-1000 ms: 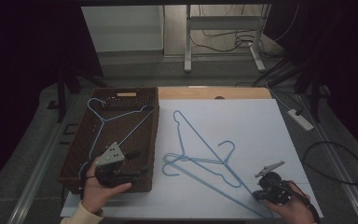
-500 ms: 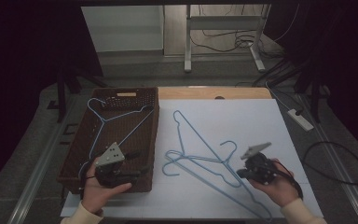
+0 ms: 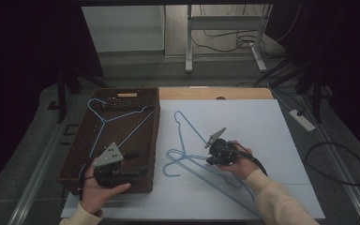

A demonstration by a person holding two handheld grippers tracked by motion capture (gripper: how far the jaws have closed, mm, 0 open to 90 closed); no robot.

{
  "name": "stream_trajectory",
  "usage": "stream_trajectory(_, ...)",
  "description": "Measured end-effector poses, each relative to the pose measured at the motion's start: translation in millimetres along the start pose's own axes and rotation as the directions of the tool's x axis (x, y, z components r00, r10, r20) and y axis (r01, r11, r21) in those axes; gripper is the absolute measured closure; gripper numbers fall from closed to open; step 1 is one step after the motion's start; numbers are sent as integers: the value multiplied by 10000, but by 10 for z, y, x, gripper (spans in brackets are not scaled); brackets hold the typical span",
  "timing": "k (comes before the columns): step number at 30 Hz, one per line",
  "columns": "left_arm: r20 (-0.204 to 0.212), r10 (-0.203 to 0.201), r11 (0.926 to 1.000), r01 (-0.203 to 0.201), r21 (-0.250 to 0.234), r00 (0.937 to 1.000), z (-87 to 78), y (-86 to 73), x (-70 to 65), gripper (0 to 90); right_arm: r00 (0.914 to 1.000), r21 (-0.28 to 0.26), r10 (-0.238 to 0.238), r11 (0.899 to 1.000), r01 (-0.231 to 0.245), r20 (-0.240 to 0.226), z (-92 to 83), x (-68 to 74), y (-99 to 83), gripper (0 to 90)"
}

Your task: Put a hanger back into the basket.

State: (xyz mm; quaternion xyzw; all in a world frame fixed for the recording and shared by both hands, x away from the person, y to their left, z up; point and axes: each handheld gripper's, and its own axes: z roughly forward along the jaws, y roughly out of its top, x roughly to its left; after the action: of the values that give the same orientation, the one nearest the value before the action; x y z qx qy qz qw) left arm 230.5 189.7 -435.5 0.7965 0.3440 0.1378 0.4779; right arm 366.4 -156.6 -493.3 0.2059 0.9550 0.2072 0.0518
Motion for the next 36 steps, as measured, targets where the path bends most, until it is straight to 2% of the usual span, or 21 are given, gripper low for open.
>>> stream_trajectory(5, -7, 14, 10000, -14, 11, 10000, 2, -4, 0, 365, 9985, 338, -278, 9991, 262, 473, 123, -14, 66, 898)
stream_trajectory(6, 4, 16, 10000, -16, 23, 10000, 4, -3, -3, 366, 9987, 337, -189, 9993, 173, 480, 130, -30, 74, 898)
stream_trajectory(8, 18, 23, 10000, -23, 35, 10000, 9, -2, -5, 366, 9944, 197, -26, 9998, 5, 1059, 130, -59, 90, 898)
stream_trajectory(12, 25, 38, 10000, -38, 64, 10000, 16, -4, -8, 366, 9867, 248, 329, 9990, -373, 1591, 156, -138, 110, 898)
stream_trajectory(13, 24, 35, 10000, -35, 64, 10000, 16, -4, -8, 366, 9862, 190, 444, 9987, -481, 1596, 157, -155, 113, 898)
stream_trajectory(17, 28, 33, 10000, -33, 62, 10000, 15, -4, -8, 366, 9743, 26, 849, 9962, -874, 2088, 161, -222, 131, 898)
stream_trajectory(19, 19, 29, 10000, -29, 75, 10000, 18, -7, -8, 367, 9724, -54, 973, 9951, -984, 2120, 163, -251, 126, 898)
stream_trajectory(22, 31, 31, 10000, -31, 84, 10000, 20, -9, -8, 367, 9645, -277, 1158, 9933, -1124, 2374, 127, -284, 125, 899)
stream_trajectory(26, 39, 39, 10000, -39, 79, 10000, 18, -8, -9, 367, 9641, 43, 1321, 9906, -1367, 2305, 138, -357, 74, 899)
stream_trajectory(28, 33, 38, 10000, -39, 81, 10000, 17, -7, -9, 367, 9636, 27, 1370, 9899, -1414, 2296, 139, -371, 60, 899)
stream_trajectory(29, 29, 36, 10000, -37, 82, 10000, 17, -7, -8, 367, 9585, 14, 1418, 9892, -1467, 2472, 129, -398, 49, 899)
stream_trajectory(32, 34, 42, 9999, -43, 96, 10000, 21, -8, -10, 367, 9561, -65, 1574, 9870, -1608, 2473, 126, -437, 31, 899)
stream_trajectory(36, 33, 38, 9999, -39, 108, 10000, 21, -10, -6, 366, 9445, -202, 2047, 9782, -2065, 2569, 97, -536, -25, 899)
